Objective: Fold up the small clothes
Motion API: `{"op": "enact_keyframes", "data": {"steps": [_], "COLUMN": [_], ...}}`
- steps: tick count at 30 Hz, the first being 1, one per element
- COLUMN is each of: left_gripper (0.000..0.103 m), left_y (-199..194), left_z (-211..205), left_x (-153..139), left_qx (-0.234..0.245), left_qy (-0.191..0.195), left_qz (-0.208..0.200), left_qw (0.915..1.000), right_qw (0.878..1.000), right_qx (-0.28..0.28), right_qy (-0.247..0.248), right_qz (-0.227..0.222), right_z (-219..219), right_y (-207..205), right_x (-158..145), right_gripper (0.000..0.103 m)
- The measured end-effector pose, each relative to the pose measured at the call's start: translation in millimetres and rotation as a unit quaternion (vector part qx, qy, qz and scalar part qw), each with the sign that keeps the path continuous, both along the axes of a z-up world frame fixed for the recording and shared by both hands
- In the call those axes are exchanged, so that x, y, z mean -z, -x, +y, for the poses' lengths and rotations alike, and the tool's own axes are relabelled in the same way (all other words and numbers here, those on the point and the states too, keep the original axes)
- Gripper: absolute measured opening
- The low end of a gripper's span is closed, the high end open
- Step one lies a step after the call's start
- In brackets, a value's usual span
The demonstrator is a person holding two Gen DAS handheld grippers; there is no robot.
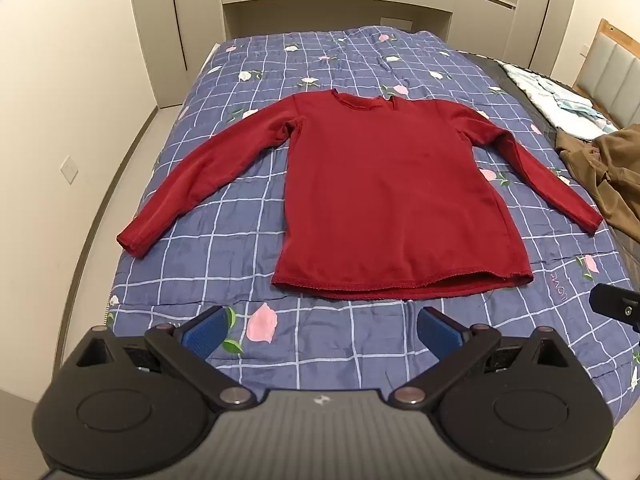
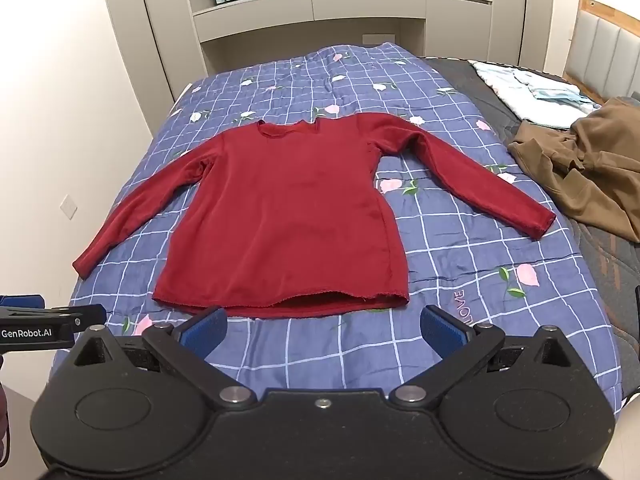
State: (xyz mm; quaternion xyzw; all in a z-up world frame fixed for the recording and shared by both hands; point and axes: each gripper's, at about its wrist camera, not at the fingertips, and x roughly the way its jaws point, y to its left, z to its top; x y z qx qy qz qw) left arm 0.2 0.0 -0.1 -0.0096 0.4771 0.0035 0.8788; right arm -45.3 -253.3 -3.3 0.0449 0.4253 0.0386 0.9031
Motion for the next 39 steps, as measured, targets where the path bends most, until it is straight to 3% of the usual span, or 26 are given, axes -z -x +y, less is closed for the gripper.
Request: {"op": "enact_keyframes", "data": {"steps": [39], "left_gripper": [0.102], "left_y": [0.8], "left_z": [-3.4], "left_x": [7.2], "left_qx": [0.003], "left_qy": [0.002], "left_qz": [0.005], "left_qw": [1.0000], "right_qw": [1.000], "right_qx": [0.000], "right_qy": [-0.003], "right_qz": [0.008], "right_z": [-0.5], "right_y": [-1.5], "right_x": [6.0], "right_gripper": [0.103]}}
